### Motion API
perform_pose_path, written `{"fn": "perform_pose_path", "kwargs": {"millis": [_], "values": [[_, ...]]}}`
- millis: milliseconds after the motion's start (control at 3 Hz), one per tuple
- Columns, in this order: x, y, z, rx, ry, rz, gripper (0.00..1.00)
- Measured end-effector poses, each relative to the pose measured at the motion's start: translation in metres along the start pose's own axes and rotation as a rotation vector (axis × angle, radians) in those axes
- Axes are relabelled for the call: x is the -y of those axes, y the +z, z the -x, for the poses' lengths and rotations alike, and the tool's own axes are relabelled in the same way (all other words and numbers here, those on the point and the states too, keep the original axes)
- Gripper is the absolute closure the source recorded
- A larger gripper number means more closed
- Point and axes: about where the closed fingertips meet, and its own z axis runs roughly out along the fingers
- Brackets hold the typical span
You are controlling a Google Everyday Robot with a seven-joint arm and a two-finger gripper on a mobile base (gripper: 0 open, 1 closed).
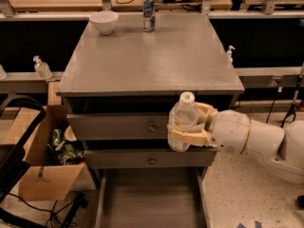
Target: Place blue plastic bottle into bottom drawer
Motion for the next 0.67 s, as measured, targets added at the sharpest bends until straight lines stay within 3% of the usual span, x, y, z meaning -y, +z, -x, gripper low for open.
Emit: {"fn": "perform_pose_path", "kwargs": {"millis": [333, 667], "values": [[0.002, 0.013, -0.033, -0.006, 0.046, 0.030, 1.00], [0.002, 0.006, -0.097, -0.013, 0.083, 0.064, 1.00]]}}
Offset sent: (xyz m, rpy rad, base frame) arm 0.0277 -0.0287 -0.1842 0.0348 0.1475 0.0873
